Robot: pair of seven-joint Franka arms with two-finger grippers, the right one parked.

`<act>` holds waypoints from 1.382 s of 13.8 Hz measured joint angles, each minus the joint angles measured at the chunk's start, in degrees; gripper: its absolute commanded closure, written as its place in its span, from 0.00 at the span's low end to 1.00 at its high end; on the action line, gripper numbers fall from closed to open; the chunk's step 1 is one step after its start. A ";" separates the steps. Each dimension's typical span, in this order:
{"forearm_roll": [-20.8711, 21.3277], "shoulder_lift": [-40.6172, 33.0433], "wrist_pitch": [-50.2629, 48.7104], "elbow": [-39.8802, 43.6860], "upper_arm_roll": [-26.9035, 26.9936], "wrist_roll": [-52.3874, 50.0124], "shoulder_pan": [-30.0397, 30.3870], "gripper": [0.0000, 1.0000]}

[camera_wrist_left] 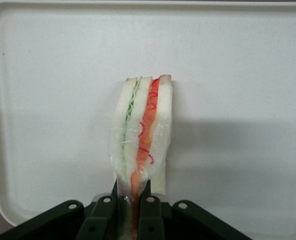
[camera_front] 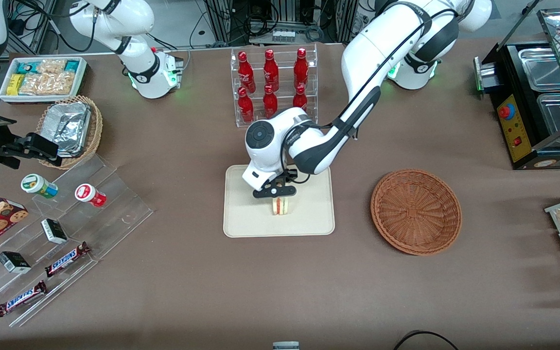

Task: Place sandwich from basket to tray
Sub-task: 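Open the left gripper and raise it away from the sandwich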

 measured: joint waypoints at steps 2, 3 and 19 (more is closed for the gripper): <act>1.59 0.37 0.00 0.34 0.01 -0.01 0.00 0.01; 2.65 0.46 0.00 0.35 0.02 -0.13 -0.01 0.01; -9.66 -27.22 -31.33 1.33 0.40 -0.01 14.52 0.01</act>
